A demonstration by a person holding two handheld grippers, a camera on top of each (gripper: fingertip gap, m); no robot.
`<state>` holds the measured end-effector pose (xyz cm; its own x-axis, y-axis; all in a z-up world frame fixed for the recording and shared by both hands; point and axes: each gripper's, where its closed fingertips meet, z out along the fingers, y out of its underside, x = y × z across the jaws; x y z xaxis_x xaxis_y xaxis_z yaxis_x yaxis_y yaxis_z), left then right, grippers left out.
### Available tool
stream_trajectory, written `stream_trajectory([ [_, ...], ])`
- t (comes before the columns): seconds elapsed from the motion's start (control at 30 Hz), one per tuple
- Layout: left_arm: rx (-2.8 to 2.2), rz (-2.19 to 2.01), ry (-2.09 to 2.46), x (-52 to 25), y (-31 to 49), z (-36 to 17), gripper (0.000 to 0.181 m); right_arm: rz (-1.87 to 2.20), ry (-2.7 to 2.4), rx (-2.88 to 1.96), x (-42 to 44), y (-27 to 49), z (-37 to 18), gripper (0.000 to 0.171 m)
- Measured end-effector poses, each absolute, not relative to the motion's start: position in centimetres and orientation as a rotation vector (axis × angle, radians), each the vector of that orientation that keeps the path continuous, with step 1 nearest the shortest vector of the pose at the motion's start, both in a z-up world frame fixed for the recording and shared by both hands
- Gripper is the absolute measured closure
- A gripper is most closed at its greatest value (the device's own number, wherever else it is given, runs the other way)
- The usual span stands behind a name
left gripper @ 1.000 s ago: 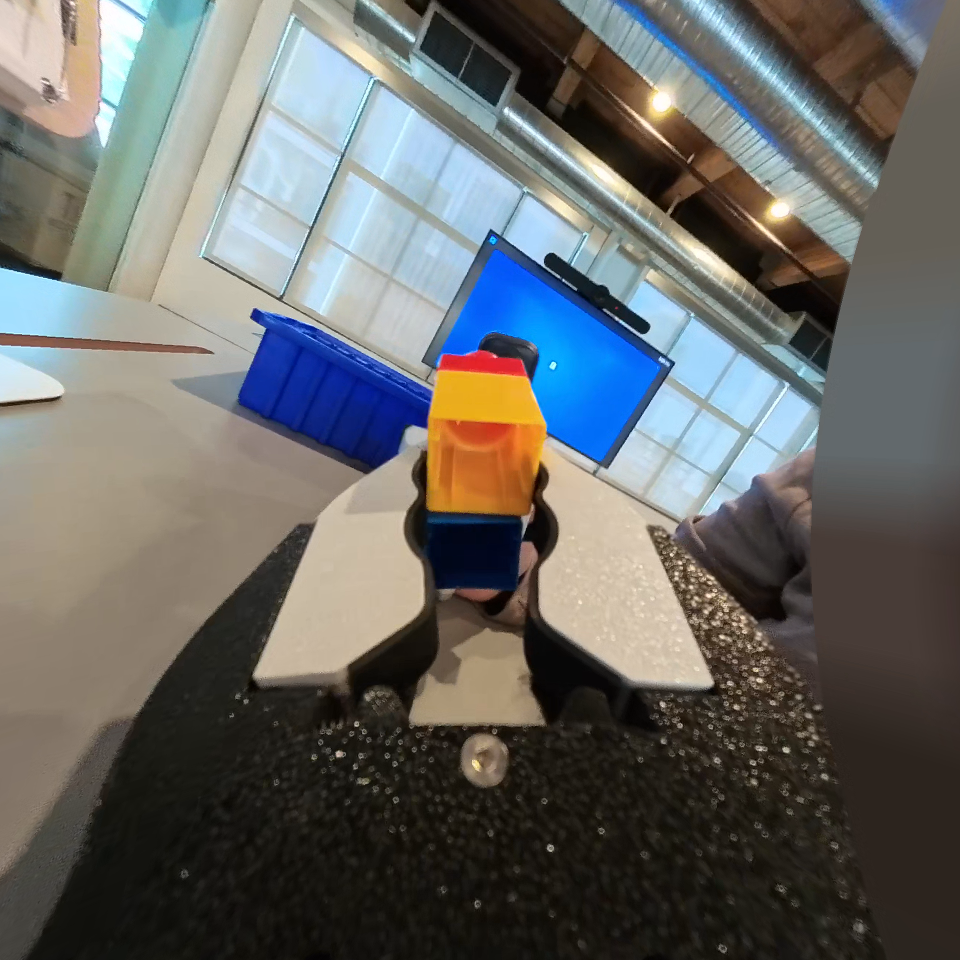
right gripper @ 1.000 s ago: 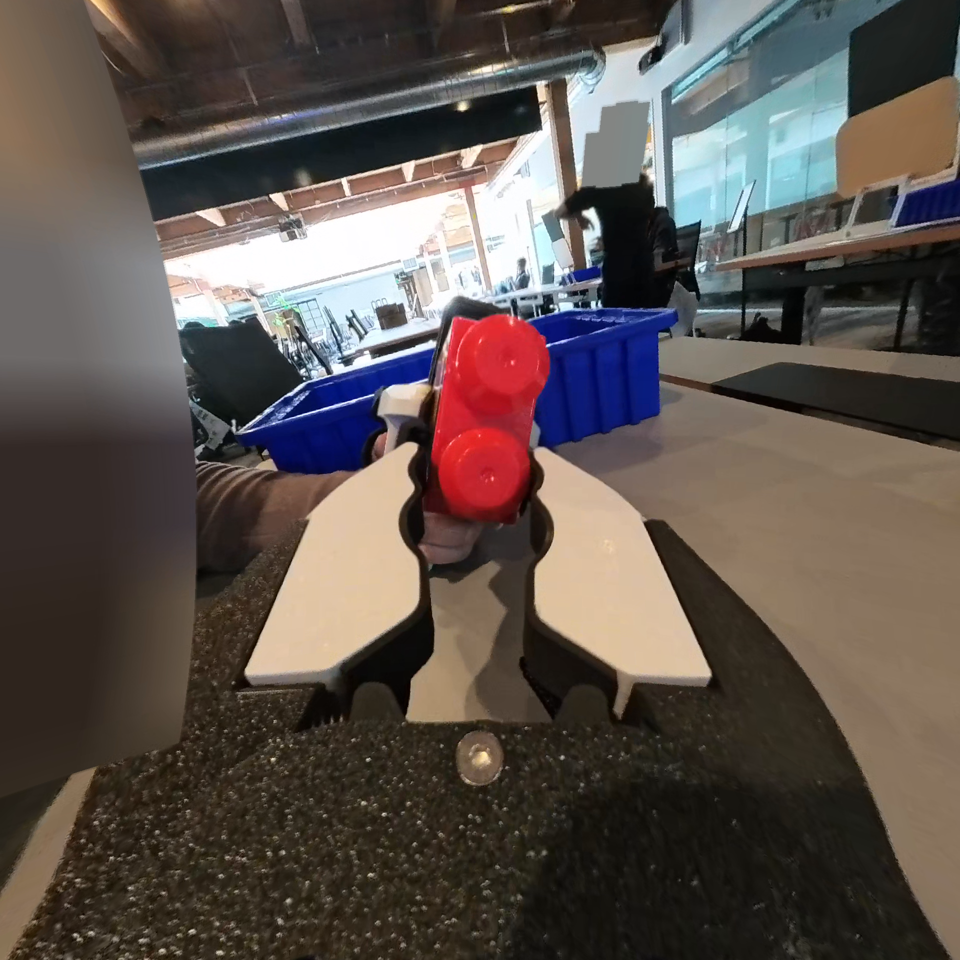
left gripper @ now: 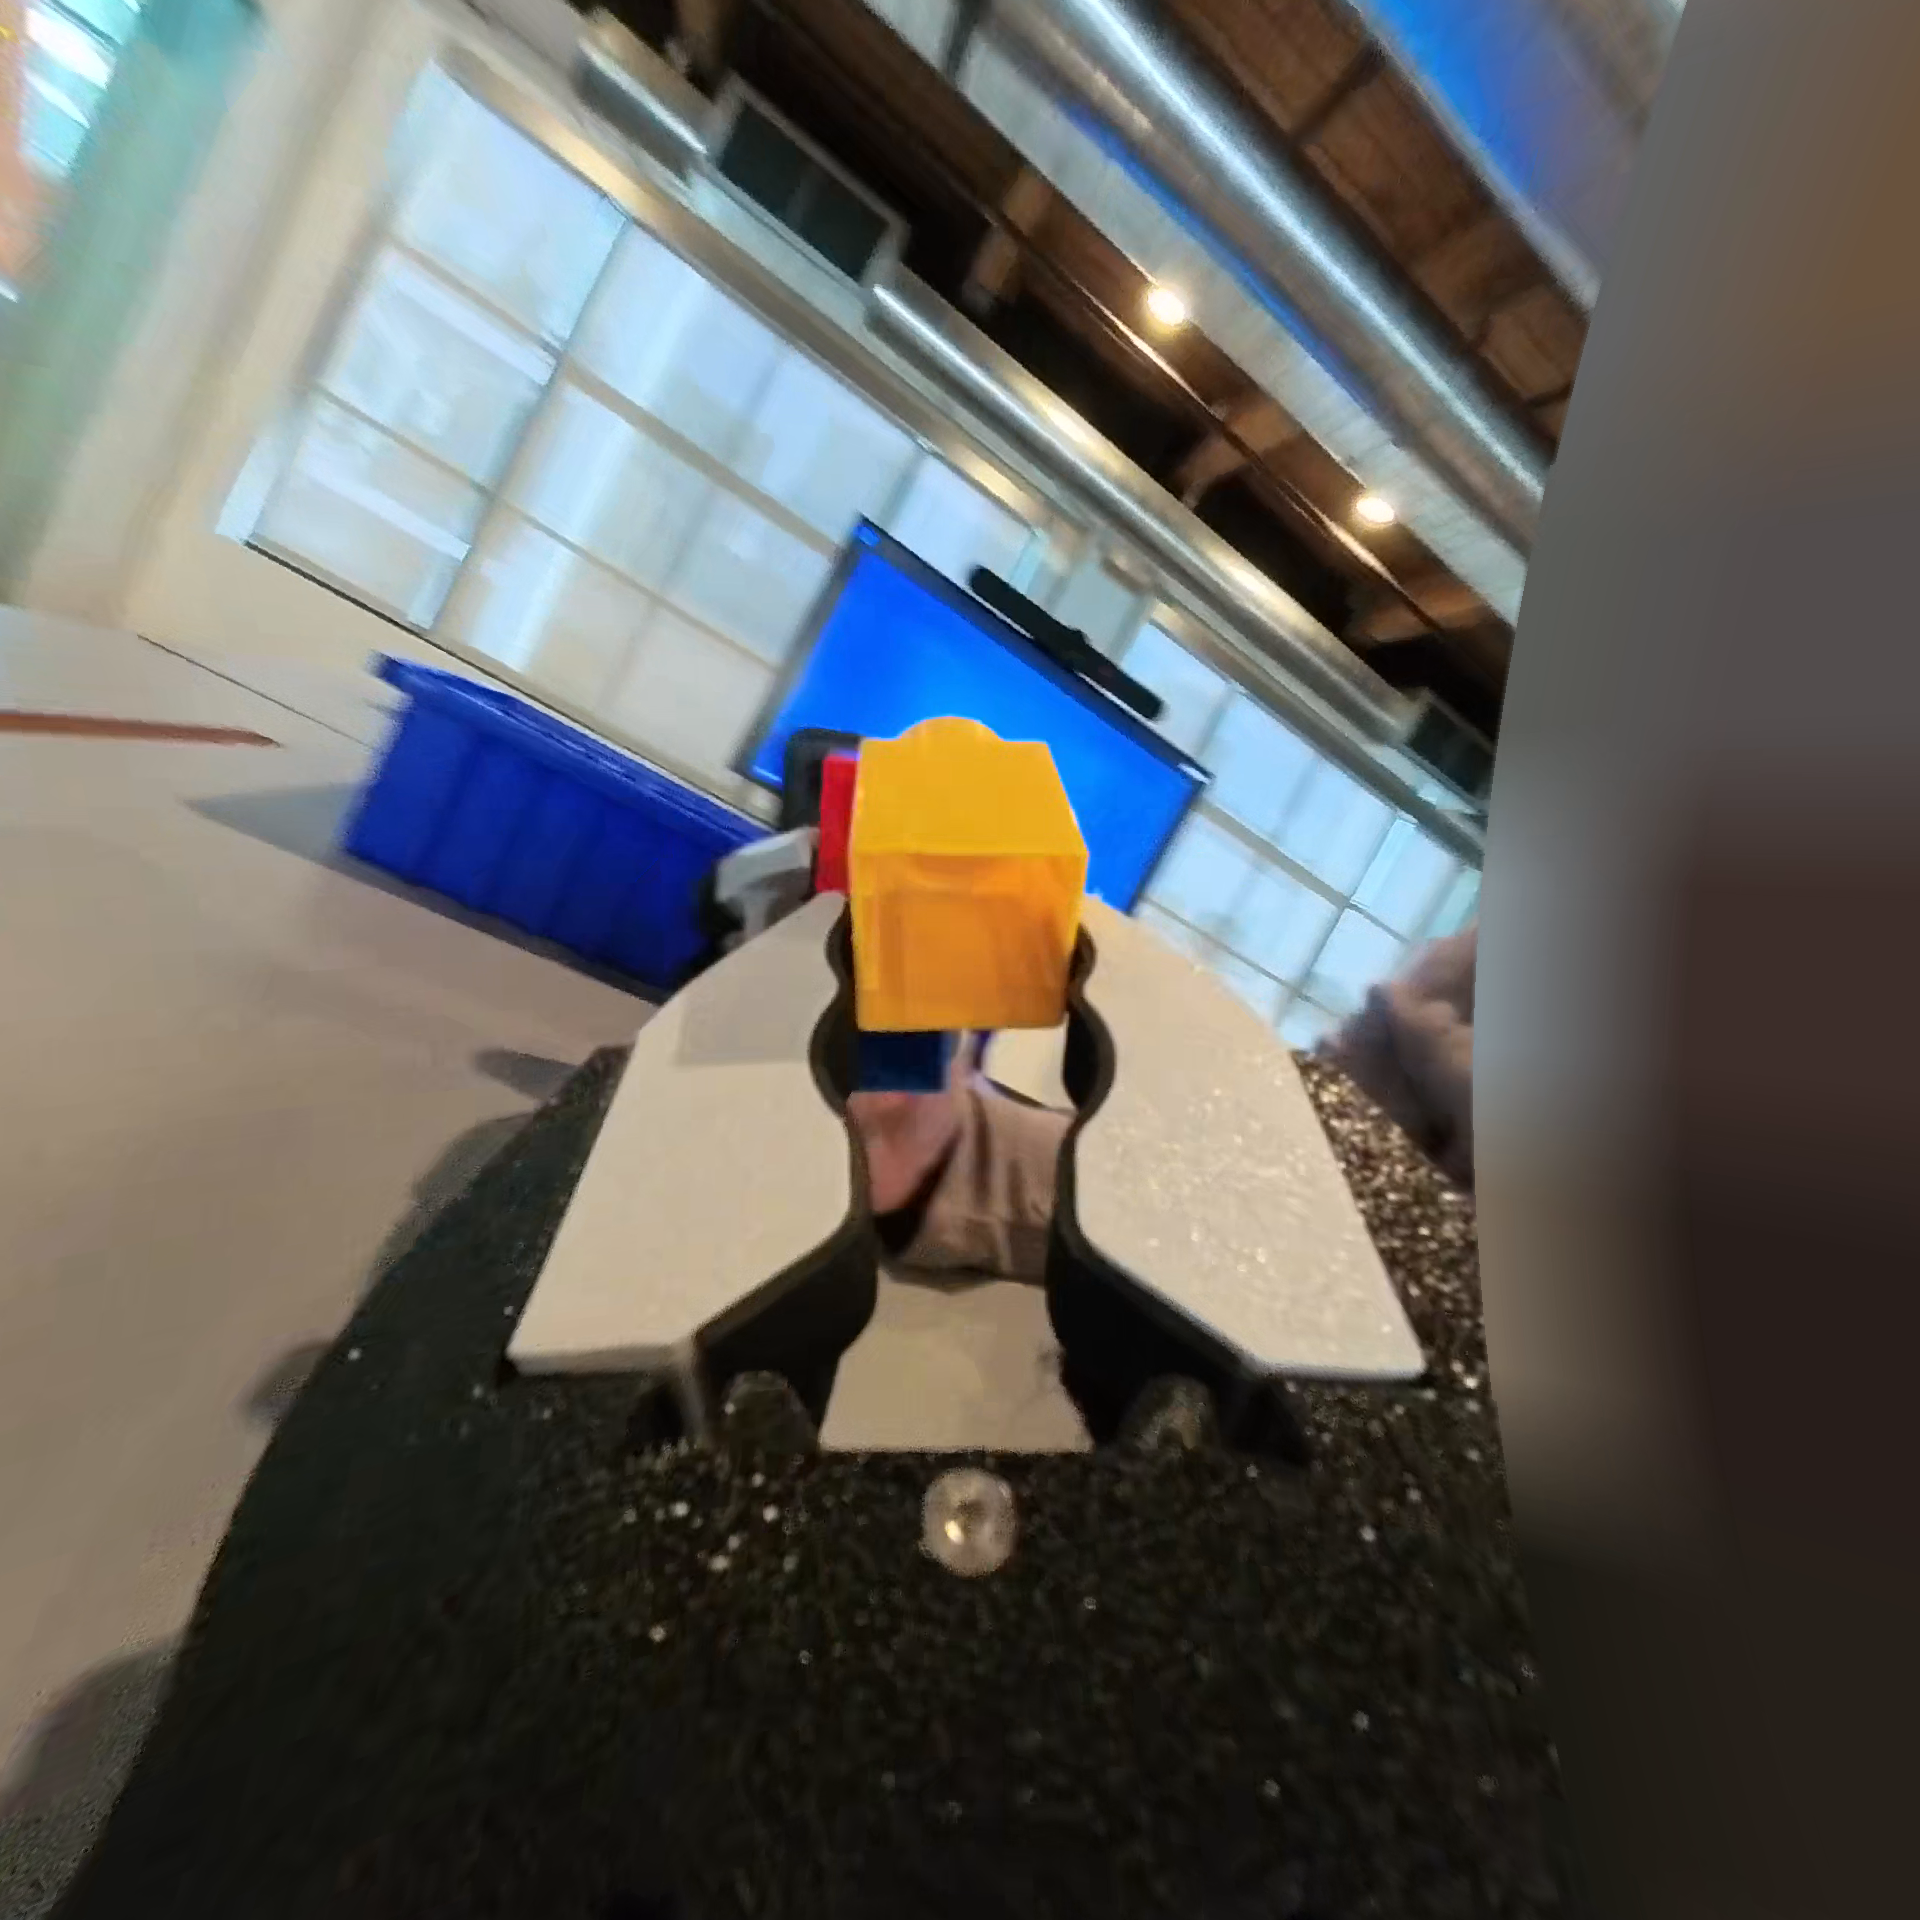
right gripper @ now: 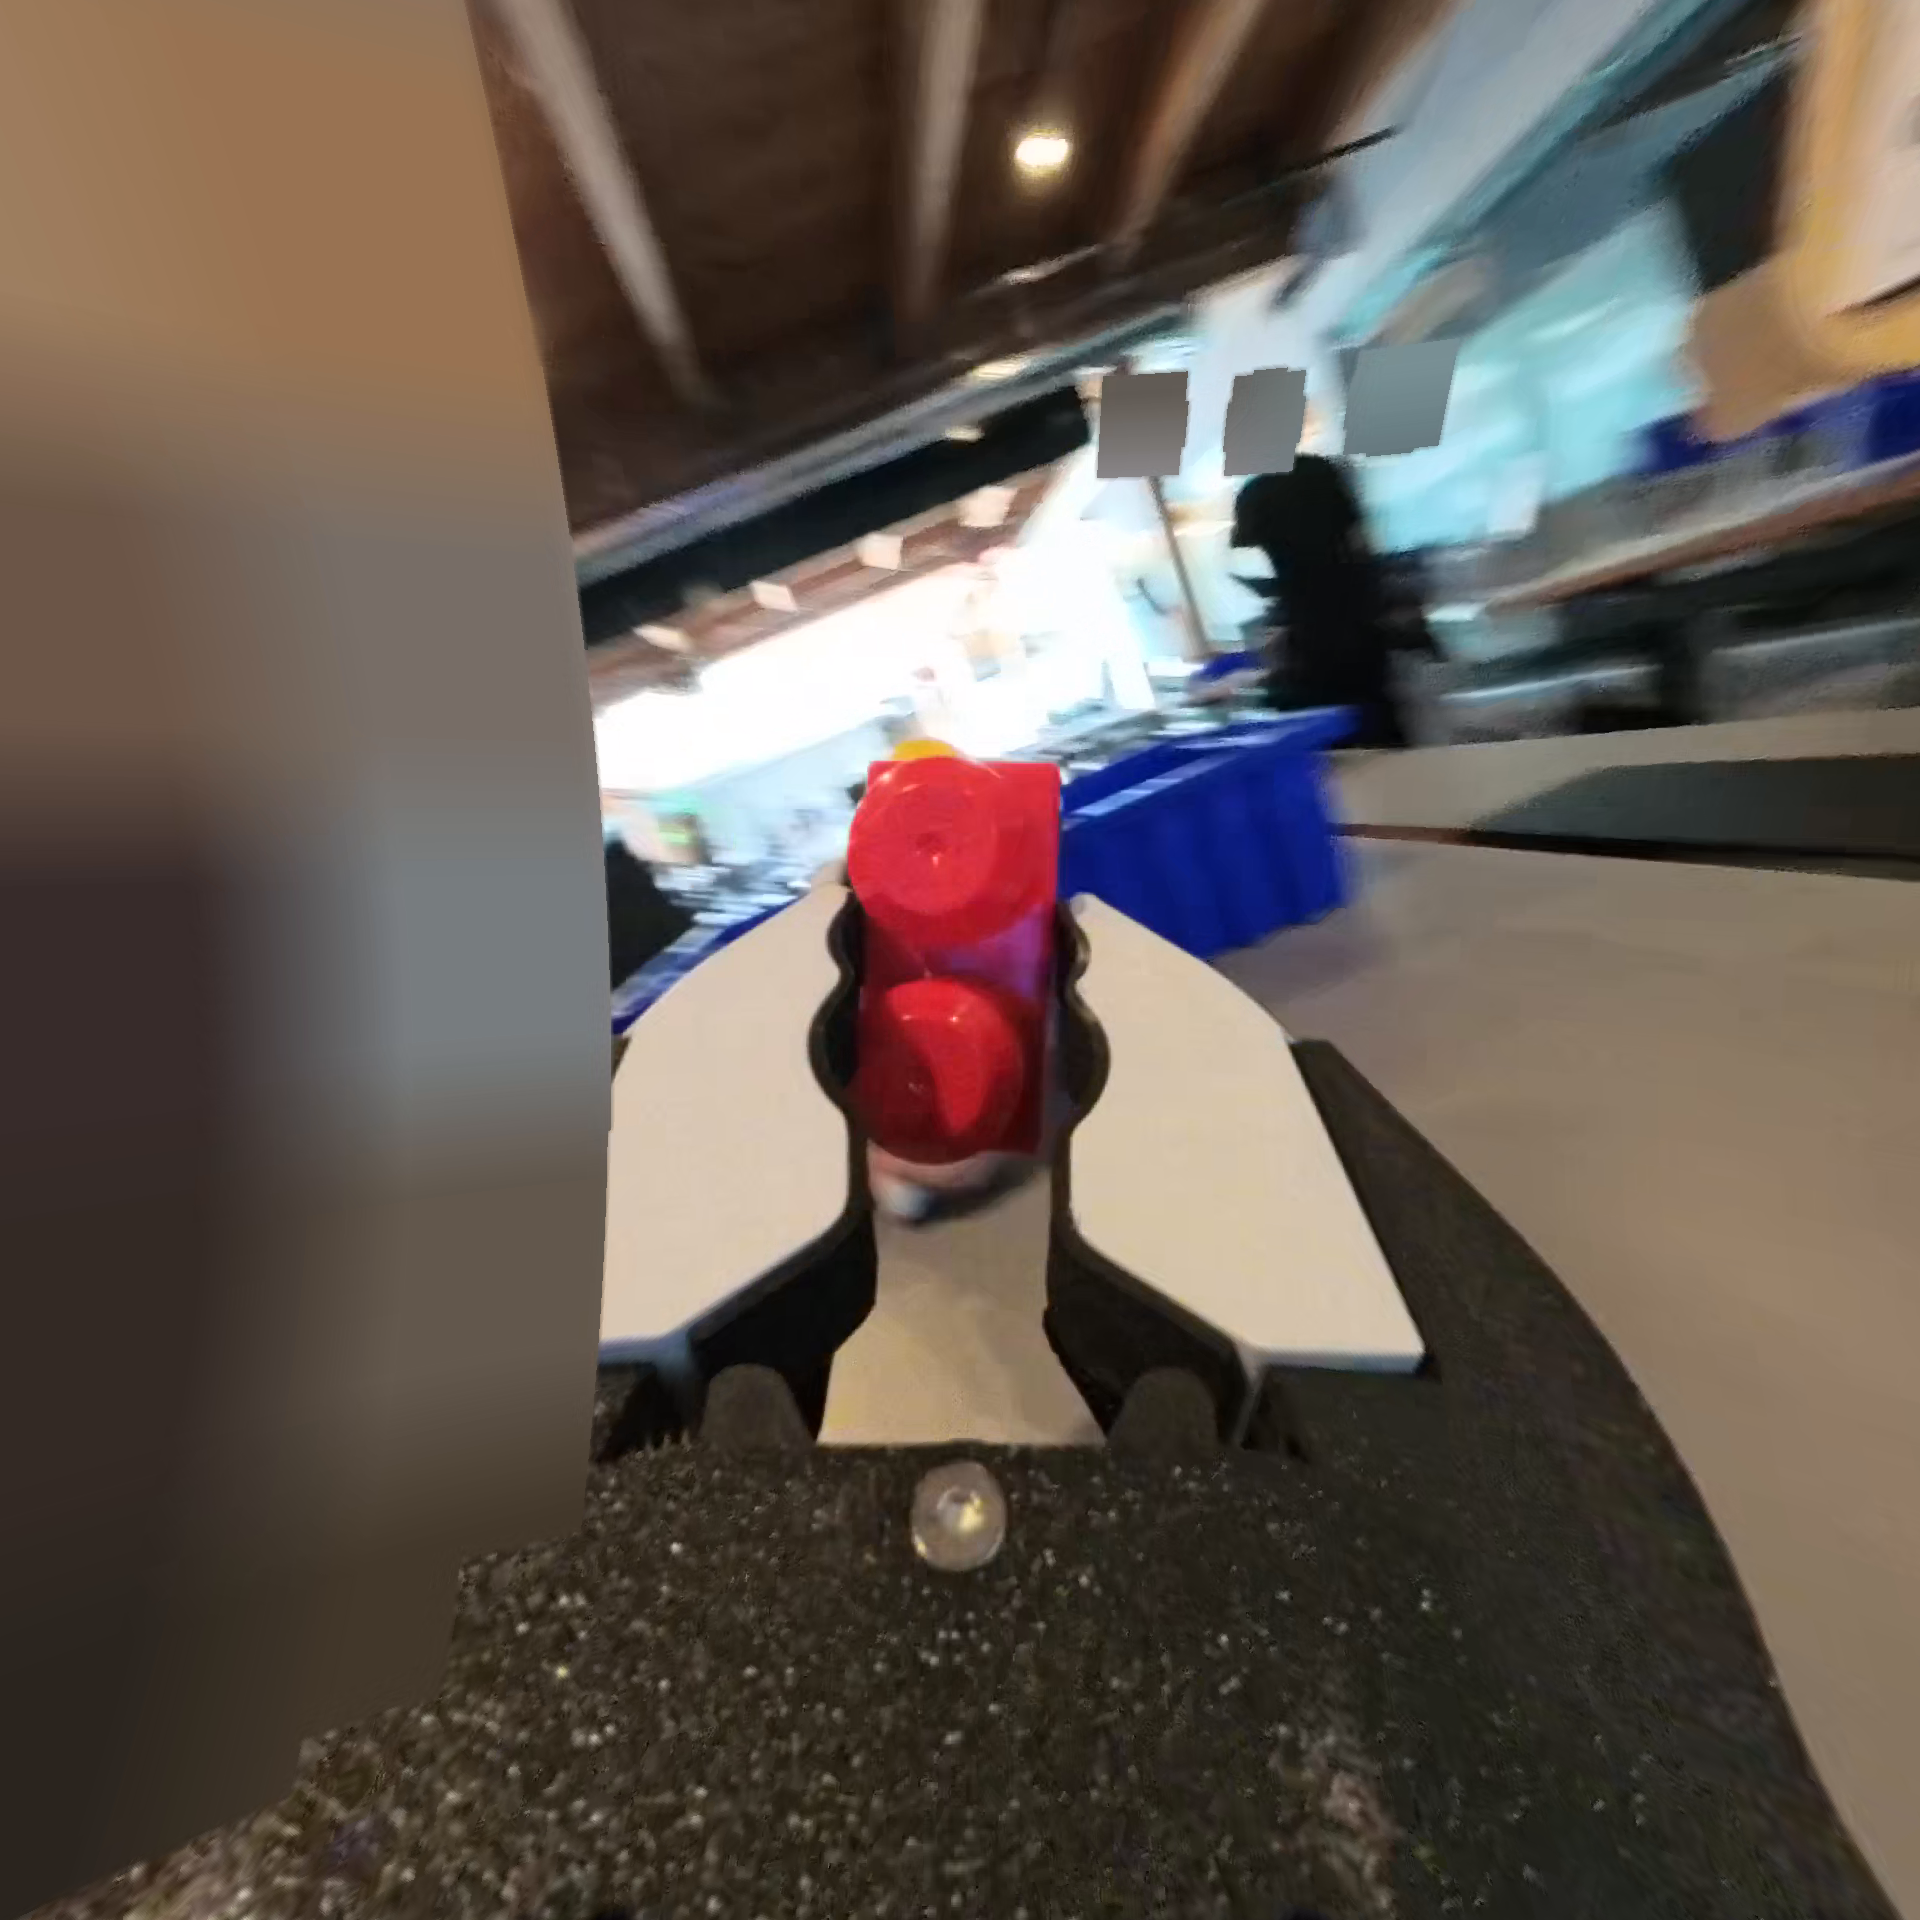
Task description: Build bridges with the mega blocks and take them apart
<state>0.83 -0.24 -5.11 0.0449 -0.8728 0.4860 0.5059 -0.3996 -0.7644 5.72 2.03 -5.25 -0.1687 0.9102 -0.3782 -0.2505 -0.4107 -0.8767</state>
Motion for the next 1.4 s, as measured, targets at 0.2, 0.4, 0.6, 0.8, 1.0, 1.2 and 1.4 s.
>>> stream_trajectory([
  [0.2, -1.274, -1.299, 0.4, 0.0, 1.4, -5.7, 0.145, 1.276, -0.743, -1.385, 6.7, 5.9, -6.9, 0.136],
  [0.4, -1.27, -1.27, 0.423, 0.2, 1.2, -5.7, 0.145, 1.116, -0.862, -1.51, 5.6, 6.2, -9.4, 0.136],
  [0.6, -1.254, -1.29, 0.417, 0.1, 1.1, -5.5, 0.145, 1.069, -1.03, -1.473, 4.3, 4.4, -10.0, 0.136],
  [0.8, -1.251, -1.304, 0.411, 0.1, 1.1, -5.5, 0.145, 1.055, -1.187, -1.565, 3.5, 3.2, -11.9, 0.136],
  [1.0, -1.259, -1.321, 0.414, 0.2, 1.1, -5.6, 0.145, 1.08, -1.184, -1.603, 3.8, 3.2, -12.1, 0.111],
  [1.2, -1.272, -1.305, 0.522, 1.4, 0.2, -5.9, 0.145, 1.385, -1.077, -1.321, 4.3, 1.1, -6.9, 0.106],
  [1.4, -1.31, -1.291, 0.675, 3.2, -1.1, -6.6, 0.145, 1.55, -1.119, -1.22, 3.8, -1.3, -5.9, 0.118],
])
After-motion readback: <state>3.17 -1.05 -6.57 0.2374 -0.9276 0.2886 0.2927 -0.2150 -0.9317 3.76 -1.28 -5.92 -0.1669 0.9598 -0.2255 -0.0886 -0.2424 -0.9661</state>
